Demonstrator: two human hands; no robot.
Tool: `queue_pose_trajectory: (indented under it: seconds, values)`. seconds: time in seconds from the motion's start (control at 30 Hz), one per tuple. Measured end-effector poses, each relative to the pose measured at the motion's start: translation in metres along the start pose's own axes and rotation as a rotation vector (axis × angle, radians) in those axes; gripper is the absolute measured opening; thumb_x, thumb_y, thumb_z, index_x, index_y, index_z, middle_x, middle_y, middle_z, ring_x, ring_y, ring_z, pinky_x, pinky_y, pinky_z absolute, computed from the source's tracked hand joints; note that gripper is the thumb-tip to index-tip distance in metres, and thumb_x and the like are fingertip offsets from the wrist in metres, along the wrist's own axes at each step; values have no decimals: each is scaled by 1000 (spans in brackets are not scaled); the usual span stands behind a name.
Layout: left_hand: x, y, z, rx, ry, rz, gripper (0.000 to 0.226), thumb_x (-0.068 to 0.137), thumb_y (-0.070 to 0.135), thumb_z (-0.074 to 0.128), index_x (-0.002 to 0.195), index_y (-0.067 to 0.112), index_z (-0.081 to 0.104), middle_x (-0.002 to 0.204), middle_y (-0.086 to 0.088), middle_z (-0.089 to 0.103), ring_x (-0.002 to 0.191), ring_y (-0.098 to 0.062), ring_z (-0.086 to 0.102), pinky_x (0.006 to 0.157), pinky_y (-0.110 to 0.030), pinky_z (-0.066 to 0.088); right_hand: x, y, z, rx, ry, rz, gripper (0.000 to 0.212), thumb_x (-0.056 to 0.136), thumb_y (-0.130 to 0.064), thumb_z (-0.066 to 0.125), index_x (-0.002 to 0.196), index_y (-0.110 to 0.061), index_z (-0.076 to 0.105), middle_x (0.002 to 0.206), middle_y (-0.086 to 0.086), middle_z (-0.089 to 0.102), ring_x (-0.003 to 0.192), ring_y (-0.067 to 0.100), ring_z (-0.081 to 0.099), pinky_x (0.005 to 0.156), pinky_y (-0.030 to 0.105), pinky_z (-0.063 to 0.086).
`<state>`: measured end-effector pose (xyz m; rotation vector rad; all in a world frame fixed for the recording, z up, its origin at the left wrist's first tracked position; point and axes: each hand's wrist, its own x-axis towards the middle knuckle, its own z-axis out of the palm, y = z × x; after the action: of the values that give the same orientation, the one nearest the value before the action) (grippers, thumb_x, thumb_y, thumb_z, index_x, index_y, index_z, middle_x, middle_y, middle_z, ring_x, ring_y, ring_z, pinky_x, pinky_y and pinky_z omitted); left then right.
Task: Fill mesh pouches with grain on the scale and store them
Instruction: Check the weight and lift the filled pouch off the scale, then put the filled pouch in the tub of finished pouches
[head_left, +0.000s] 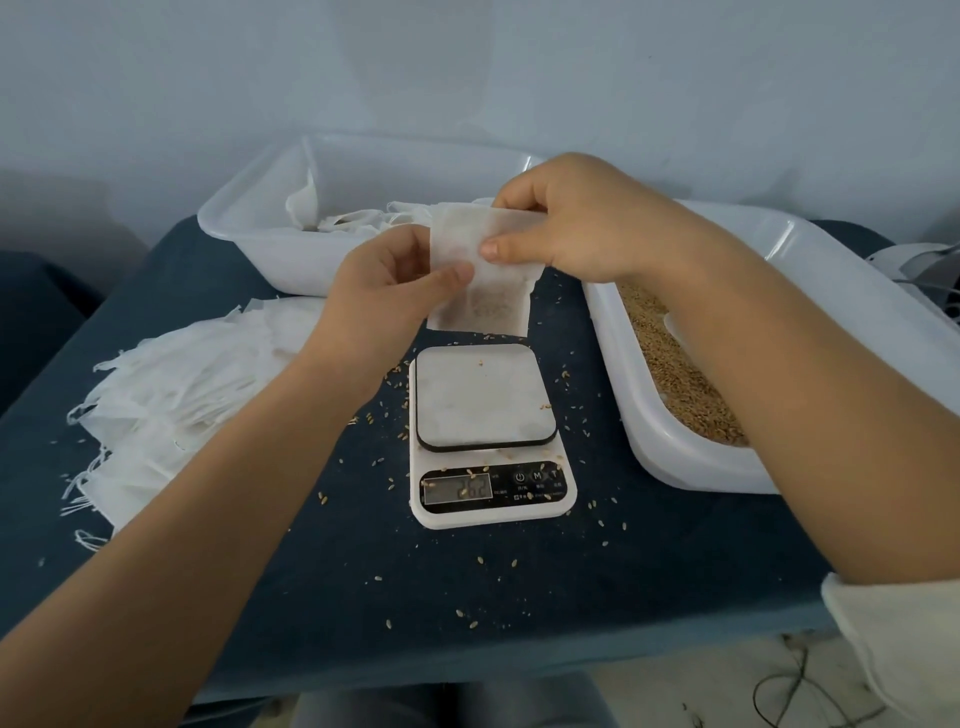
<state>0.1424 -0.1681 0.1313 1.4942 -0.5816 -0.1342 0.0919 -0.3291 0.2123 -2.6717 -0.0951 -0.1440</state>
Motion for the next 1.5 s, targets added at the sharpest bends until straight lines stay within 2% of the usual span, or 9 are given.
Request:
queue_pose_trajectory:
  seconds: [0.1,0.3,0.57,0.67,0.83,0.97,1.17,1.3,1.5]
  values:
    - [2,-1,0,-12,11,-6,12,86,9,65,93,18,68,89,1,71,92,-21,67,89,-41,53,5,2,1,-18,8,-17,22,87,-29,66,88,-7,67,69,5,49,63,10,42,54,24,30]
    - [5,-5,1,-33,36,-12,14,86,7,64,94,18,68,89,3,72,90,-16,67,88,-39,54,11,5,2,-38,-7,-39,31,87,-29,66,98,0,67,79,18,48,70,15,42,54,27,22]
    - [8,-9,2,-71,51,-13,16,86,8,64,96,20,67,91,3,73,94,-18,68,86,-37,55,20,8,1,-75,-28,-64,26,85,-31,68,98,-9,70,86,15,62,69,11,46,54,23,30]
    - [9,-11,2,-91,49,-16,16,87,10,64,98,21,68,94,2,73,95,-17,68,83,-34,55,23,8,-2,-57,-48,-76,27,84,-31,70,94,-6,70,69,7,52,57,8,40,48,19,28]
    - [8,-16,6,-152,-68,-75,25,74,24,70,99,22,68,97,-2,73,92,-15,68,76,-24,55,36,8,-15,-26,-106,-119,22,84,-30,71,82,-8,68,68,8,52,55,9,42,52,24,32]
    - [14,-24,4,-152,-30,-146,25,78,24,67,101,15,66,91,-2,73,85,-17,70,73,-21,55,59,13,-35,-5,-137,-94,11,85,-30,70,83,-20,67,86,2,66,46,3,51,50,15,44]
    - [24,-34,-16,-171,129,-191,10,88,7,61,89,15,66,79,0,73,74,-13,69,64,-16,53,111,27,-57,72,-59,16,20,87,-22,68,80,-6,58,73,-1,57,53,1,61,47,12,44]
    - [22,-39,-33,-174,214,-204,12,89,5,59,87,15,65,74,4,72,70,-7,68,63,-15,52,156,42,-46,140,48,96,10,90,-10,62,81,-10,59,78,7,62,62,8,66,58,16,53]
    - [13,-51,-44,-137,265,-252,16,90,5,58,83,18,66,77,4,72,72,-8,68,66,-17,53,207,74,-6,286,272,270,28,91,-8,53,67,-21,52,74,0,58,67,10,59,75,24,54]
